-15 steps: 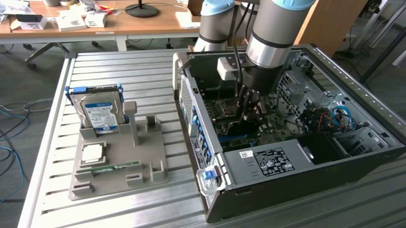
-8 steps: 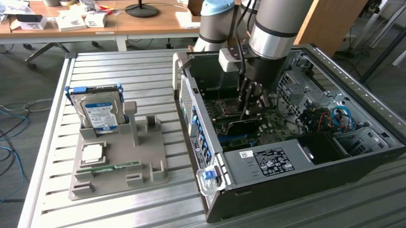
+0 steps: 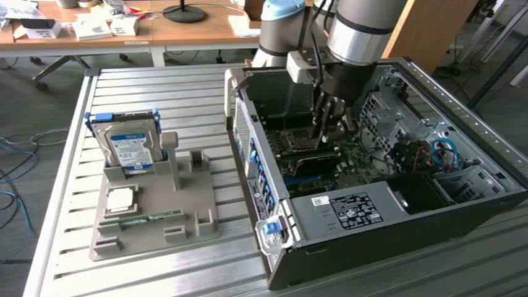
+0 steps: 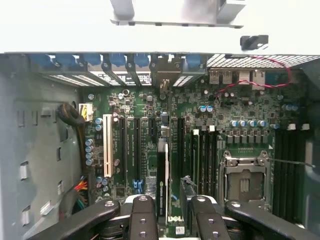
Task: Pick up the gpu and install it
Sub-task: 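Insert the gpu into the slot, then press down on the gpu until it lock into place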
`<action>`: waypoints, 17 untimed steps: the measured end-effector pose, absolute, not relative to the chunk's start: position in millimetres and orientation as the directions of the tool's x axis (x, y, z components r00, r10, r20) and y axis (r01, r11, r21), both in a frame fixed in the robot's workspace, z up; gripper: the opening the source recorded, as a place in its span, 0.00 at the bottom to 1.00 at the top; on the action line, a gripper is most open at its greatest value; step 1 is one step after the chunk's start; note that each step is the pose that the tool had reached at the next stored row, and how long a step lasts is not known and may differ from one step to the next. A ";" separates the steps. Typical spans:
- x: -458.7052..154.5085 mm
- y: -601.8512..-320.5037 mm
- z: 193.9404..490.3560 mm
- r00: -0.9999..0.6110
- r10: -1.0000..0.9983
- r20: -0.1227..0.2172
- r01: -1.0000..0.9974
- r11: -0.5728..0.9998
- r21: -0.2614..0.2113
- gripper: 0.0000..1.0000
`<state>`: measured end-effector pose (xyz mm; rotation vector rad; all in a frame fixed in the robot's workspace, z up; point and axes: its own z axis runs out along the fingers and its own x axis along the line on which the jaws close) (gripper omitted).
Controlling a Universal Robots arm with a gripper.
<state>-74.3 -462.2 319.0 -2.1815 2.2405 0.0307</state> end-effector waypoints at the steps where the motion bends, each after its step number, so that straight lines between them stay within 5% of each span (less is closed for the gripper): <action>1: -74.2 -462.3 322.3 -0.027 -0.999 -0.024 -1.000 0.027 0.004 0.33; 17: -74.2 -462.3 341.9 -0.027 -0.999 -0.024 -1.000 0.026 0.004 0.33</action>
